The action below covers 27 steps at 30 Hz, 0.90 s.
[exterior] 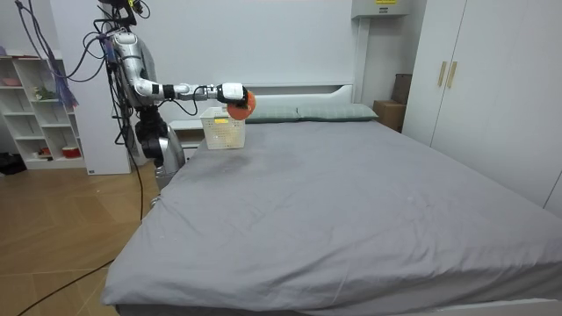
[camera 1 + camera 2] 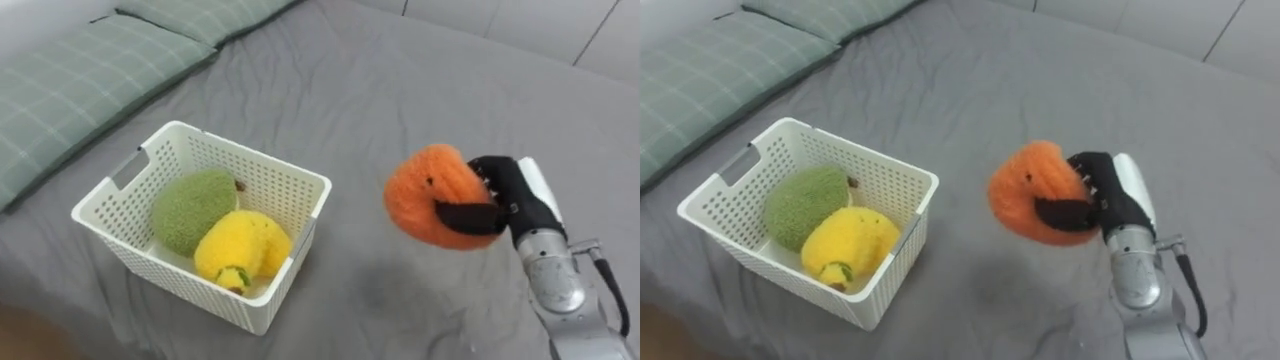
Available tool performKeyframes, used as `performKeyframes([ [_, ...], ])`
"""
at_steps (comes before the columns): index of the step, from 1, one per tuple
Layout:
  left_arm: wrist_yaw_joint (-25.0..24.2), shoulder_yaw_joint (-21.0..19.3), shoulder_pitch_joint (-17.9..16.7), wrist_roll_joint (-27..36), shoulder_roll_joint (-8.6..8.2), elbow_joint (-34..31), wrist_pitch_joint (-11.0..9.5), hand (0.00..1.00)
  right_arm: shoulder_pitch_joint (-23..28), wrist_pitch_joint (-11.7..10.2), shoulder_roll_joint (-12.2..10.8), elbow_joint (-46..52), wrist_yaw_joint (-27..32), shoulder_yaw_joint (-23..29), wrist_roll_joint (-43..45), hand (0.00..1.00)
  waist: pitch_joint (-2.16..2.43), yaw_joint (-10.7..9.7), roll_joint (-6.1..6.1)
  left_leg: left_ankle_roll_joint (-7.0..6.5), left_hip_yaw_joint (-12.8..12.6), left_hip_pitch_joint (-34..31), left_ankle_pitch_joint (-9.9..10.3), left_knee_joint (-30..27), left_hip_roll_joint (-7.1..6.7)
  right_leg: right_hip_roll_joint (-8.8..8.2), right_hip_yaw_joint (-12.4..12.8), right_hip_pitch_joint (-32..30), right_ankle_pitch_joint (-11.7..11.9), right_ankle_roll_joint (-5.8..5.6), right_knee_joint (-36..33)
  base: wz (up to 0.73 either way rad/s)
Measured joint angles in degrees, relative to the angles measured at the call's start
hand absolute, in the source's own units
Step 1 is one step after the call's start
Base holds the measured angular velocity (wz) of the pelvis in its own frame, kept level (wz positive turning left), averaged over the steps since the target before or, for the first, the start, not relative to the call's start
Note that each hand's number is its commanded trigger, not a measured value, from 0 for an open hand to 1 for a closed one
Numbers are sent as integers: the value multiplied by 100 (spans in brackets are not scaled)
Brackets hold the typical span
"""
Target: Collect toys from the bed
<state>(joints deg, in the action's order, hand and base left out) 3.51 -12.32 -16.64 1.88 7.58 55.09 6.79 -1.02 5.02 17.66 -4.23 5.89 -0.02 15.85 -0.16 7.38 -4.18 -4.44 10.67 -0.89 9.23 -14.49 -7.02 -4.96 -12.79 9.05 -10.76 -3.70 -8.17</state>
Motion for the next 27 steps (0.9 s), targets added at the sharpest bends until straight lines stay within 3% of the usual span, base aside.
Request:
performKeyframes([
  [5, 2, 35, 210, 206, -38, 95, -132, 0, -20, 0, -10, 272, 145, 7, -50, 100, -16, 35, -3, -17, -129, 121, 14, 96, 52, 1, 168, -12, 11, 14, -60, -17],
  [10, 2, 52, 191, 197, -39, 101, -211, 0, -55, 8, 1, 580, 141, -58, 271, 100, -15, 73, -8, -15, -141, 44, 18, 109, 75, 1, 177, -147, 12, 17, -159, -4],
  [15, 2, 4, 136, 195, -29, 135, -210, 0, -137, 80, -16, 737, -54, -280, 466, 100, -17, 289, -22, -14, -247, 69, 15, 106, 104, 7, 180, -143, 17, 23, -159, -5],
  [20, 0, 10, 144, 92, -22, 348, -190, 0, -490, 164, -33, 768, -237, -515, 565, 100, -54, 458, -7, -7, -109, 39, 17, 100, 87, 8, 129, -137, 17, 24, -158, 7],
  [27, -8, 154, 135, -34, -35, 323, -100, 0, -901, 337, -93, 798, -361, -1059, 745, 95, -56, 733, -3, 21, 44, -47, -8, 82, 45, 6, -35, -157, 17, 25, -147, 12],
])
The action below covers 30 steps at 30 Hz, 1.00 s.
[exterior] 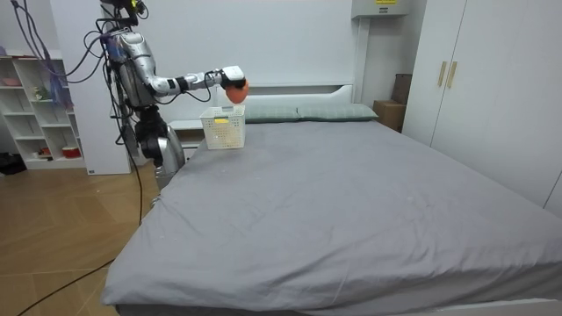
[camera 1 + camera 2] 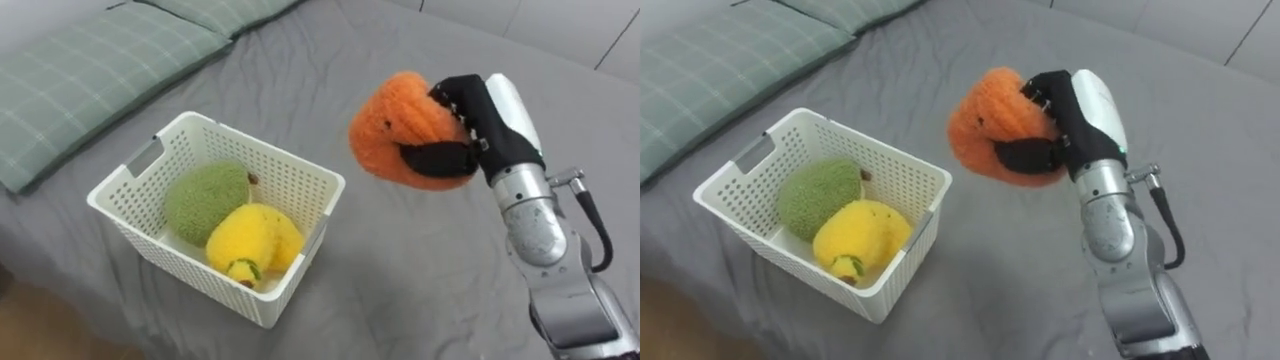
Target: Collect toys from the bed
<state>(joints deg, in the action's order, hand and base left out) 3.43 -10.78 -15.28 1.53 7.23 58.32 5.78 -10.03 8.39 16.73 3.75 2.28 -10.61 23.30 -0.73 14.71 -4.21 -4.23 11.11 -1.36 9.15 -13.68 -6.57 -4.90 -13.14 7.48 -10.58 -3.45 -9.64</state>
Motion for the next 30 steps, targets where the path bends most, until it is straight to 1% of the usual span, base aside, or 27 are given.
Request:
performKeyframes([
  [2, 0, 123, -12, -2, 1, -4, 23, 0, -117, 85, -169, -1, 2, -275, 148, 95, -13, 29, 16, 5, 116, -18, -4, -35, -20, -7, -150, 39, 1, 2, 6, 22],
  [4, 0, 185, -5, -1, 2, -54, 54, 0, -190, 107, -247, -2, 2, -394, 144, 98, -20, 68, 26, 8, 198, -51, -4, -88, -40, -7, -215, 50, 1, 1, 8, 22],
  [5, 0, 215, 1, -1, 1, -99, 66, 0, -241, 121, -270, -2, 3, -433, 144, 99, -21, 142, 26, 18, 252, -84, -13, -110, -54, -11, -264, 48, 1, 1, 10, 24],
  [6, 0, 214, 6, -6, 1, -106, 71, 0, -264, 139, -289, -2, 2, -445, 150, 98, -20, 156, 25, 24, 276, -90, -21, -111, -62, -13, -274, 48, 1, 1, 10, 22],
  [8, 0, 211, 3, -7, 1, -107, 134, 0, -314, 170, -354, -2, -6, -453, 157, 96, -18, 279, 22, 39, 352, -92, -53, -112, -81, -13, -290, 65, 0, 0, 9, 16],
  [9, 0, 211, -4, -6, -1, -105, 145, 0, -323, 172, -354, -2, -17, -453, 166, 87, -18, 295, 23, 45, 374, -98, -58, -114, -86, -13, -296, 68, 0, 0, 9, 18],
  [10, -1, 211, -1, -11, 0, -122, 176, 0, -357, 188, -364, -2, -68, -459, 196, 74, -14, 323, 12, 68, 424, -117, -68, -114, -99, -17, -337, 68, 0, 0, 8, 24],
  [11, -10, 210, -29, -26, 0, -174, 226, 0, -416, 253, -377, -2, -117, -502, 212, 64, -10, 363, 4, 77, 488, -138, -80, -112, -115, -21, -375, 65, -2, -3, 9, 23],
  [12, -20, 210, -35, -89, 0, -195, 260, 0, -449, 290, -378, -2, -153, -521, 212, 39, -11, 392, 2, 77, 495, -145, -83, -112, -116, -21, -377, 60, -3, -4, 12, 14],
  [13, -28, 208, -37, -128, 4, -246, 301, 0, -496, 338, -374, -2, -210, -564, 212, 20, -12, 456, -17, 80, 500, -156, -87, -112, -115, -18, -375, 51, -13, -6, 22, 7],
  [14, -42, 207, -41, -136, 16, -290, 320, 0, -518, 375, -377, -2, -281, -610, 195, 3, 2, 488, -48, 93, 523, -186, -100, -113, -119, -10, -378, 45, -23, 2, 54, 9],
  [15, -52, 205, -40, -167, 24, -314, 341, 0, -519, 380, -381, -2, -322, -621, 185, 0, 12, 513, -63, 127, 540, -197, -127, -113, -123, -2, -385, 49, -23, 2, 94, 13],
  [16, -66, 203, -17, -238, 32, -340, 370, 0, -529, 407, -406, -7, -411, -627, 178, 0, 32, 598, -104, 111, 546, -196, -149, -106, -121, 5, -408, 50, -24, 4, 104, 12],
  [17, -78, 204, -5, -252, 31, -370, 404, 0, -582, 422, -466, -83, -456, -642, 182, 0, 26, 612, -117, 107, 548, -194, -159, -102, -121, 8, -414, 57, -29, 11, 110, 11],
  [19, -144, 205, 27, -259, 28, -380, 426, 0, -689, 426, -508, -208, -509, -691, 186, 0, 18, 630, -143, 106, 558, -190, -167, -98, -121, 9, -416, 65, -29, 13, 113, 3],
  [21, -175, 205, 60, -256, 28, -394, 427, 0, -746, 430, -566, -314, -511, -726, 182, 0, -6, 640, -170, 106, 563, -208, -167, -96, -123, 8, -416, 67, -29, 13, 113, 0],
  [23, -174, 205, 152, -260, 32, -427, 427, 0, -753, 431, -596, -397, -540, -833, 183, 0, -36, 651, -246, 105, 563, -235, -164, -96, -130, 6, -433, 42, -37, 6, 135, 0],
  [25, -174, 206, 253, -247, 32, -443, 418, 0, -754, 430, -618, -447, -628, -848, 182, 0, -36, 698, -316, 105, 565, -270, -164, -97, -130, 11, -432, 11, -36, 8, 157, 0],
  [26, -174, 211, 315, -228, 28, -443, 410, 0, -771, 429, -635, -522, -632, -848, 180, 0, -24, 719, -352, 100, 568, -294, -163, -98, -133, 10, -431, -11, -29, 17, 162, 0],
  [30, -174, 224, 444, -223, 27, -443, 392, 0, -863, 430, -693, -570, -625, -848, 152, 0, -35, 735, -365, 90, 572, -306, -159, -96, -139, 3, -441, -19, -2, 40, 160, 0],
])
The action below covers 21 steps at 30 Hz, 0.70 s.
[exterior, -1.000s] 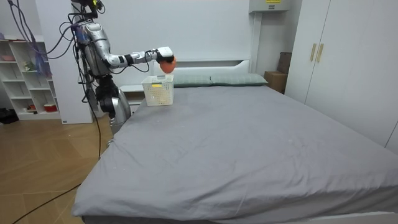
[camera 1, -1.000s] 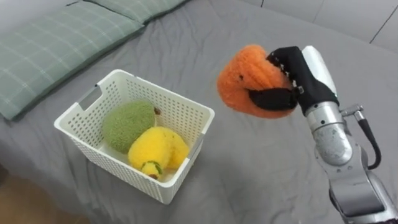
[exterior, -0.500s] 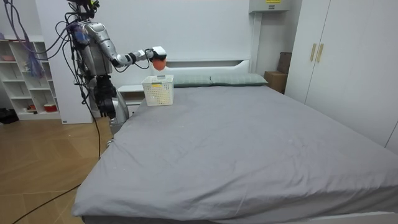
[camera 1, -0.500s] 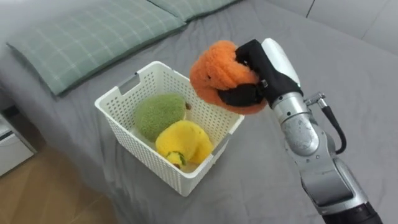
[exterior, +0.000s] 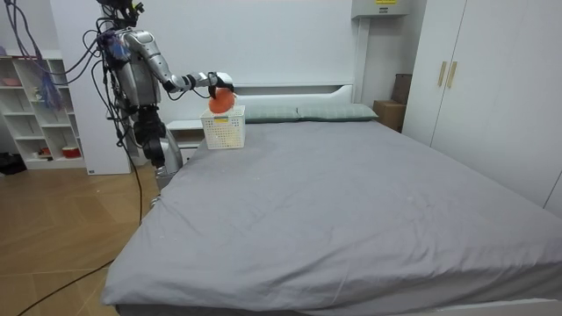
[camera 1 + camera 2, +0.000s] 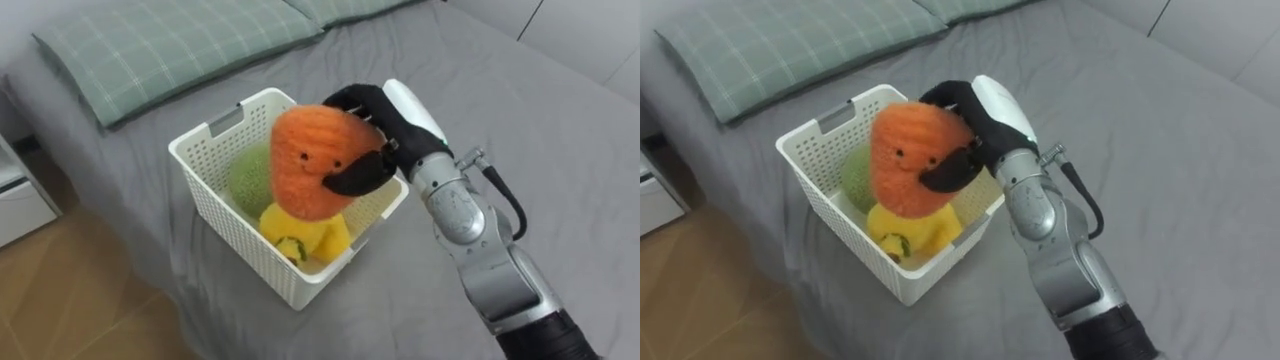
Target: Collect toys from the bed
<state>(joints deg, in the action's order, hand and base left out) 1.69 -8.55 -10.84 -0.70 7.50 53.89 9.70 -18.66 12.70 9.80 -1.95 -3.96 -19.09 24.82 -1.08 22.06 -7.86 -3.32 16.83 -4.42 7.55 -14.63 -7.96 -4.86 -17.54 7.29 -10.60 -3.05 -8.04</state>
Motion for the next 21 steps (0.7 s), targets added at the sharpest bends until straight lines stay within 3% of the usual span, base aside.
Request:
performKeyframes([
  [21, -11, -20, 85, -11, -3, -2, 30, 0, -57, 62, 0, -444, 95, -8, -191, 0, -14, 22, 10, 3, 0, 6, -13, 77, 9, -1, 33, -16, 4, 2, -17, 0],
])
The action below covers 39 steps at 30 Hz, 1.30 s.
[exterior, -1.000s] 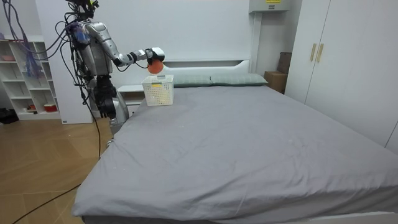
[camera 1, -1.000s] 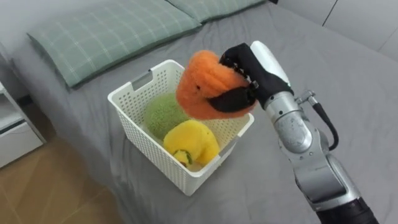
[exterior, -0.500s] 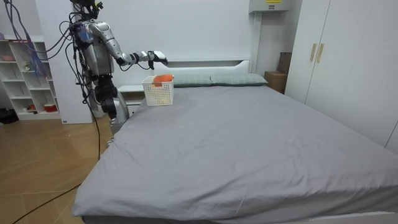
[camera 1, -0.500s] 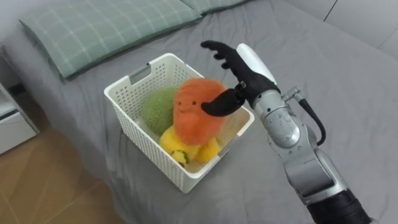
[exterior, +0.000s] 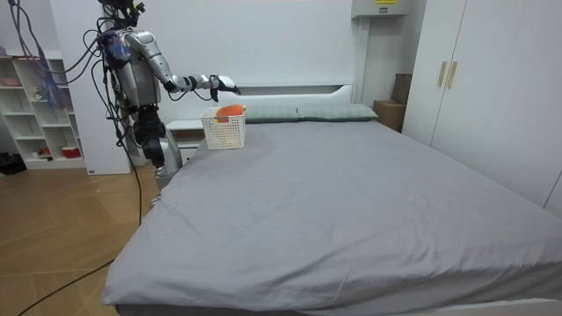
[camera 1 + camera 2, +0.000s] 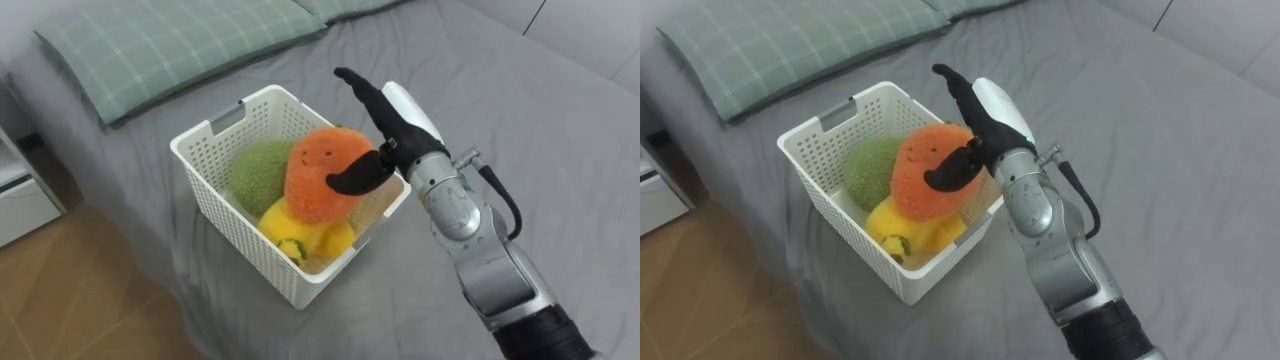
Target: Collect toys from the bed
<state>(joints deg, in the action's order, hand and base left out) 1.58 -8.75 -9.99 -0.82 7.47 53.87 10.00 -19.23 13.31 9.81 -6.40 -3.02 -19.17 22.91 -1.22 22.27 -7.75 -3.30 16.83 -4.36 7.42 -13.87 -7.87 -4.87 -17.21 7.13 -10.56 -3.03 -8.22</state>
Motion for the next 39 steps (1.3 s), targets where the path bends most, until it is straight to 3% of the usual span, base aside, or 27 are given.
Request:
performKeyframes([
  [15, 13, -136, 5, -117, -2, 0, 0, 0, 0, 12, 5, -10, 49, 4, -14, 0, 17, 0, -23, 0, -70, 24, -1, 24, 19, 3, 134, -40, 0, 0, -40, -2],
  [20, 83, -246, -57, -85, 5, 2, -5, 0, 4, -7, 223, -226, 49, 34, -128, 0, 29, -59, -42, -6, -75, 60, -1, 24, 15, -4, 119, -14, 0, 0, -42, 0],
  [22, 93, -266, -130, -27, 10, 10, -14, 0, 37, -30, 303, -226, 57, 69, -280, 0, 16, -183, -23, -11, -76, 67, -4, 23, 14, -6, 128, 0, 0, 0, -44, 0],
  [24, 112, -365, -202, 78, 10, 72, -56, 0, 217, -194, 434, -225, 109, 212, -440, 0, 20, -257, -29, -13, -109, 74, -2, 17, 13, -8, 132, -3, 0, 0, -52, 0],
  [27, 126, -594, -299, 23, 26, 315, -169, 0, 700, -368, 531, -207, 158, 799, -709, 0, 17, -461, -15, -33, -197, 76, 12, -18, 36, -12, 148, -15, 1, 1, -60, -7],
  [32, 148, -924, -626, 23, 24, 636, -190, 0, 1519, -564, 638, -221, 555, 1884, -1243, 0, 74, -878, 176, -91, -579, 173, 102, -71, 128, 8, 490, -14, 37, -13, -83, -37],
  [35, 180, -972, -684, 25, 32, 766, -198, 0, 1679, -609, 781, -243, 858, 2245, -1893, 0, 78, -1170, 355, -111, -805, 275, 124, 6, 187, 10, 719, -64, 38, -15, -162, -43],
  [38, 224, -1087, -679, 23, 71, 763, -297, 0, 1813, -658, 796, -239, 1040, 2545, -2183, 0, 116, -1483, 413, -108, -1003, 414, 124, 87, 248, 42, 913, -60, 53, -16, -165, -37],
  [39, 230, -1089, -669, 23, 76, 762, -319, 0, 1859, -658, 795, -242, 1082, 2599, -2261, 0, 121, -1487, 421, -107, -1068, 460, 124, 128, 267, 46, 955, -46, 55, -15, -166, -45],
])
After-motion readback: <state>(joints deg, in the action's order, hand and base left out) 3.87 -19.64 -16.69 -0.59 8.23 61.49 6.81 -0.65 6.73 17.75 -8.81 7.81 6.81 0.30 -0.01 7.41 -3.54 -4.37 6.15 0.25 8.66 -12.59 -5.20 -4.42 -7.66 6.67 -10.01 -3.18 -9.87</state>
